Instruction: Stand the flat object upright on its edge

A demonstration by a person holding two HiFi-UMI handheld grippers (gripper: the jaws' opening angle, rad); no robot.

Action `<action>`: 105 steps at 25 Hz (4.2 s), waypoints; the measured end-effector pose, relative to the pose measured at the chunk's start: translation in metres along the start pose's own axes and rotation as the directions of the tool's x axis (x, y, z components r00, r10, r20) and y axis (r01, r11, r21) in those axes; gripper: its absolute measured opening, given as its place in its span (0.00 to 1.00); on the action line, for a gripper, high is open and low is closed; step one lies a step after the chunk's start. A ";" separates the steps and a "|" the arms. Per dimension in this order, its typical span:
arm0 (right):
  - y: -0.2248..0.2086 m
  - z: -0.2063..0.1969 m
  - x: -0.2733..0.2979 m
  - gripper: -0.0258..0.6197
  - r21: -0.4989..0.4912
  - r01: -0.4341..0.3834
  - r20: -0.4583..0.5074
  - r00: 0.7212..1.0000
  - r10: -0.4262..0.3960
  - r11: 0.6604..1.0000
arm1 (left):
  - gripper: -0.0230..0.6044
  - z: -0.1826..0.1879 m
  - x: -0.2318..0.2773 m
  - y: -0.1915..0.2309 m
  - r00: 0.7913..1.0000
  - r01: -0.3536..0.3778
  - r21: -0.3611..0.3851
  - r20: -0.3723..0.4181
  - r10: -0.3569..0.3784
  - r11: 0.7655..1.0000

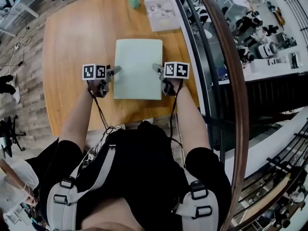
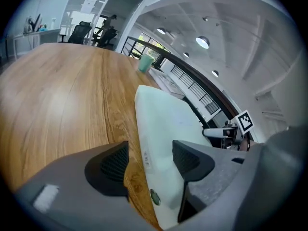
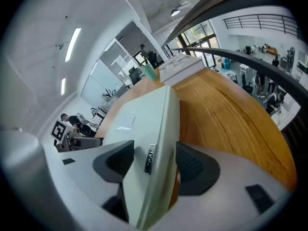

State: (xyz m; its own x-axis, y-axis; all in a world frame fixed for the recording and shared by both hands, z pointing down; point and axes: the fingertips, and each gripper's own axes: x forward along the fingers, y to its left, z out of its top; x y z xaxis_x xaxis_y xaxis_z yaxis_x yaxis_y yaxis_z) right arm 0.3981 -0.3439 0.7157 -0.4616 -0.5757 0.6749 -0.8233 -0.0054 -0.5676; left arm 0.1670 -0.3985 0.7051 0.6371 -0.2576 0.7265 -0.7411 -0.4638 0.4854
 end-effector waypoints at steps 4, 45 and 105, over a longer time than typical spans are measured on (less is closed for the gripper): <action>-0.001 0.007 0.026 0.44 0.040 -0.012 -0.043 0.999 0.014 0.999 | 0.47 0.006 0.013 0.017 0.998 0.063 -0.075 -0.008 -0.063 0.995; 0.275 0.154 0.037 0.39 -0.708 0.090 0.362 0.898 0.250 0.701 | 0.29 0.121 -0.232 0.068 0.780 -0.414 0.307 0.606 0.159 0.857; 0.246 0.135 0.110 0.38 -0.653 0.246 0.385 0.922 0.034 0.716 | 0.28 0.114 -0.165 0.153 0.842 -0.441 0.337 0.475 0.254 0.832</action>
State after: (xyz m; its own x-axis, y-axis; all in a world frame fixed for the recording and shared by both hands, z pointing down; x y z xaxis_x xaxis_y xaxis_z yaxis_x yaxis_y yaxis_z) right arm 0.1895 -0.5193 0.5869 -0.3266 -0.8458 0.4220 -0.9189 0.3886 0.0678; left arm -0.0272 -0.5235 0.6035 0.4491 -0.7376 0.5042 -0.8260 -0.5579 -0.0805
